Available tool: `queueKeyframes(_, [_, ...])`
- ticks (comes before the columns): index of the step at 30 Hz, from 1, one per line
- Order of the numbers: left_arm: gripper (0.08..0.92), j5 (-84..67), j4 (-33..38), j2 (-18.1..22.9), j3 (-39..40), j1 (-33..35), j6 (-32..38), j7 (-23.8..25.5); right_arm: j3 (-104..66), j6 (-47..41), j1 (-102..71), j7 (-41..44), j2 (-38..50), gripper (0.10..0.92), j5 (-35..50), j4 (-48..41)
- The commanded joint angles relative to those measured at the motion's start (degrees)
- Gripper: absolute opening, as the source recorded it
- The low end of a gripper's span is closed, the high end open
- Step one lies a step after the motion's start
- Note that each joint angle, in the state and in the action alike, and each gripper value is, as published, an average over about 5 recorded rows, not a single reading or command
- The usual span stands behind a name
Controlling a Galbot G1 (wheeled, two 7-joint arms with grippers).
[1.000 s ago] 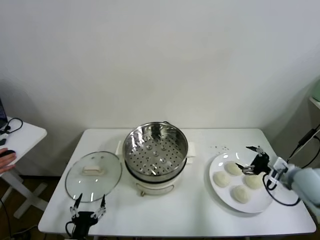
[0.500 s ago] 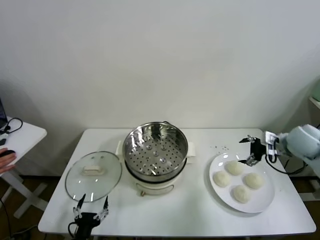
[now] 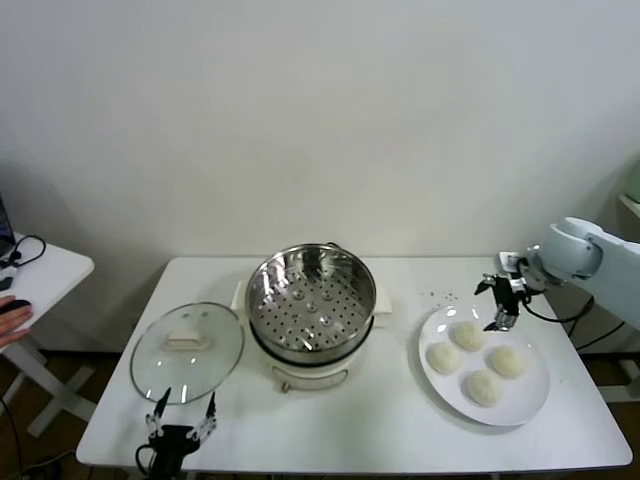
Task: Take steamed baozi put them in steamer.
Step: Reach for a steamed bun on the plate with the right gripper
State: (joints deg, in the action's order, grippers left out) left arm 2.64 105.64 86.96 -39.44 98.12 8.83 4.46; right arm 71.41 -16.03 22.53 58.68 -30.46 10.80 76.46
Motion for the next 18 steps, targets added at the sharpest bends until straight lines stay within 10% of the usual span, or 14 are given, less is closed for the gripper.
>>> queueKeyframes(1, [0.823, 0.23, -0.71, 0.07, -0.09, -0.06, 0.32, 0.04, 6.86, 0.67, 1.92, 1.24, -2.89, 0.823, -0.78, -4.2])
queueKeyframes(18, [0.823, 1.25, -1.81, -0.31, -0.43, -0.22, 0.57, 0.13, -8.61, 1.42, -13.67, -1.03, -7.17, 0.823, -3.63, -10.72])
